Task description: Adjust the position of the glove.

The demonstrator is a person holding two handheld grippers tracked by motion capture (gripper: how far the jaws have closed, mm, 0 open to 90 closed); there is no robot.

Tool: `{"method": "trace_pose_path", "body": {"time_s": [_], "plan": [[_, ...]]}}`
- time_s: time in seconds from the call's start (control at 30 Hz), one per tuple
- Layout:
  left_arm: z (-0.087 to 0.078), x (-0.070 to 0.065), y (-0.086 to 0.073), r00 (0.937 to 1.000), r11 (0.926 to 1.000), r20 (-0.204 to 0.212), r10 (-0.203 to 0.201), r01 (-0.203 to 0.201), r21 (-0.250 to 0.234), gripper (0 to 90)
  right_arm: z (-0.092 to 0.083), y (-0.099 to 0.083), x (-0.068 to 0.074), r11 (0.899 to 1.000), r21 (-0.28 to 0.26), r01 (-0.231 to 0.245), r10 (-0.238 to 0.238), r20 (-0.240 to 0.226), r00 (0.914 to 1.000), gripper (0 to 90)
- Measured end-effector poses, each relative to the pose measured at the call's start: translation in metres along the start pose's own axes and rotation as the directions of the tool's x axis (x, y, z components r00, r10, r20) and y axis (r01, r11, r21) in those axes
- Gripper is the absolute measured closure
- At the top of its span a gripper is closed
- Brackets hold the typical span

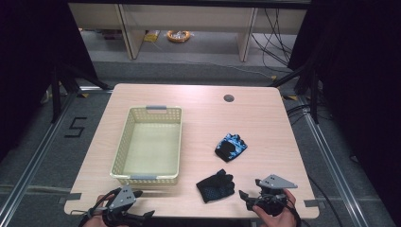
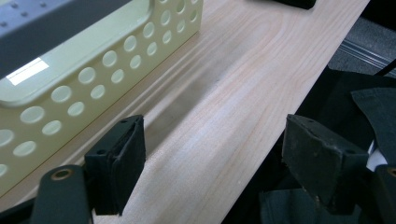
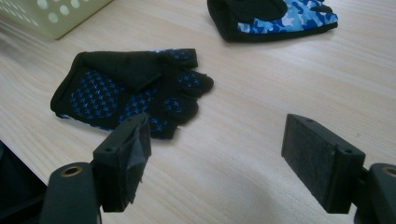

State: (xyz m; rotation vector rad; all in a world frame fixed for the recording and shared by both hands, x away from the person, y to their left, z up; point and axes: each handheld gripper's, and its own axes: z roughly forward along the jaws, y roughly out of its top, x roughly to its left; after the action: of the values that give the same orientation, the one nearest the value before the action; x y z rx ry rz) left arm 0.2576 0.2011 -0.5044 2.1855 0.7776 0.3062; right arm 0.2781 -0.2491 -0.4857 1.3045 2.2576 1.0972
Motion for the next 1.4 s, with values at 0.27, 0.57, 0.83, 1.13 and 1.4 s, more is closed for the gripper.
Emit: {"method": "trace_pose_path", "body": {"time_s": [0.27, 0.57, 0.83, 1.13, 1.4], "plan": [[0.000, 0.000, 0.000, 1.0000, 1.0000, 0.002, 0.007, -0.007, -0.004, 21.1, 0.001, 0.000, -0.001, 1.000, -0.001, 0.024, -0.024, 0.005, 0.9997, 24.7], [0.001, 0.000, 0.002, 0.9997, 0.9996, 0.004, 0.023, -0.023, -0.015, 21.8, 0.000, 0.001, 0.003, 1.000, 0.008, 0.010, -0.010, -0.008, 0.9999, 26.6], [0.012, -0.020, 0.013, 0.9970, 0.9977, 0.075, -0.020, 0.024, -0.062, 23.2, 0.000, 0.005, 0.002, 0.999, -0.015, 0.035, -0.036, -0.017, 0.9992, 28.4], [0.037, -0.044, 0.037, 0.9915, 0.9974, 0.121, 0.048, -0.041, -0.059, 24.1, 0.001, 0.008, 0.004, 0.996, -0.015, 0.082, -0.083, -0.035, 0.9960, 36.9], [0.063, -0.055, 0.058, 0.9880, 0.9963, 0.138, 0.068, -0.061, -0.060, 27.4, 0.007, 0.012, 0.000, 0.990, -0.015, 0.138, -0.139, -0.041, 0.9895, 44.3]]}}
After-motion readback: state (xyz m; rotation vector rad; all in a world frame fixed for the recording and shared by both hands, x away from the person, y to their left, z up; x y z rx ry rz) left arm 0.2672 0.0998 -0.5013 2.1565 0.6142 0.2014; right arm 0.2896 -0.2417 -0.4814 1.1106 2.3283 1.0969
